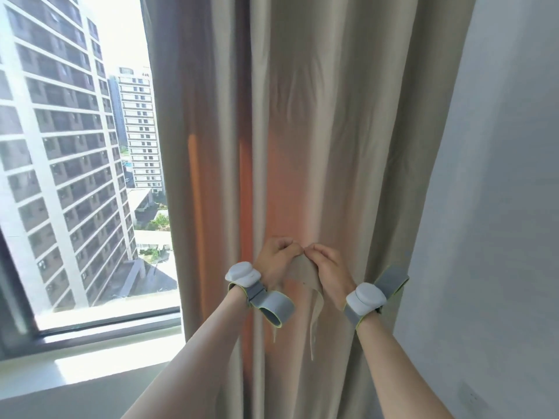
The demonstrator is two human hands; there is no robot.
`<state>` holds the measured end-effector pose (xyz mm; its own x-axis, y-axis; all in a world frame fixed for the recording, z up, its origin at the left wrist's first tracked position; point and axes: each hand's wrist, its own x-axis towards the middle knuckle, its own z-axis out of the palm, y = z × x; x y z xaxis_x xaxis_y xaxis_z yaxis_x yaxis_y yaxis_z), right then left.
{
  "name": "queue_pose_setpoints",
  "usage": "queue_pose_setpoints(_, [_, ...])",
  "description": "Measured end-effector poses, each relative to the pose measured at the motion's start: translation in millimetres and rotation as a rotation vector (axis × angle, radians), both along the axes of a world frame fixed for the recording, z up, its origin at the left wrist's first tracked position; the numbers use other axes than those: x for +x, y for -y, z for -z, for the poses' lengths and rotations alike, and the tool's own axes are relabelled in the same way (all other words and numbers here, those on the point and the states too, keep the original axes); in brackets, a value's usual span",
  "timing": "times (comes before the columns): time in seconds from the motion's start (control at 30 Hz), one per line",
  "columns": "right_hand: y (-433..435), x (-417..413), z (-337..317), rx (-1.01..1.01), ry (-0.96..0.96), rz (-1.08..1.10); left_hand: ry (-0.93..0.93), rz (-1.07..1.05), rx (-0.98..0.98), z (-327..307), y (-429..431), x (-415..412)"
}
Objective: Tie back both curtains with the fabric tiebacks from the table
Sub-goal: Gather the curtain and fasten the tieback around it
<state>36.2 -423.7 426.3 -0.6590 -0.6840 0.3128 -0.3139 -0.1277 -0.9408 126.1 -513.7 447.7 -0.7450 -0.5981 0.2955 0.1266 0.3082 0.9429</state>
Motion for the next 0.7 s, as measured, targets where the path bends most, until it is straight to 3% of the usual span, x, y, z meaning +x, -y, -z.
queue_pose_setpoints(0.4, [46, -26, -6, -0.064, -0.032, -0.120, 0.021, -0.154, -0.007, -5, 27, -7])
queue_pose_setpoints(0.53, [56, -31, -7, -0.109, -0.017, -0.130, -0.009, -0.273, -0.098, -7, 28, -2])
queue_pose_setpoints(0.7, [71, -31, -10, -0.174, -0.029, -0.142, -0.214, -0.547, -0.329, -20, 33, 8])
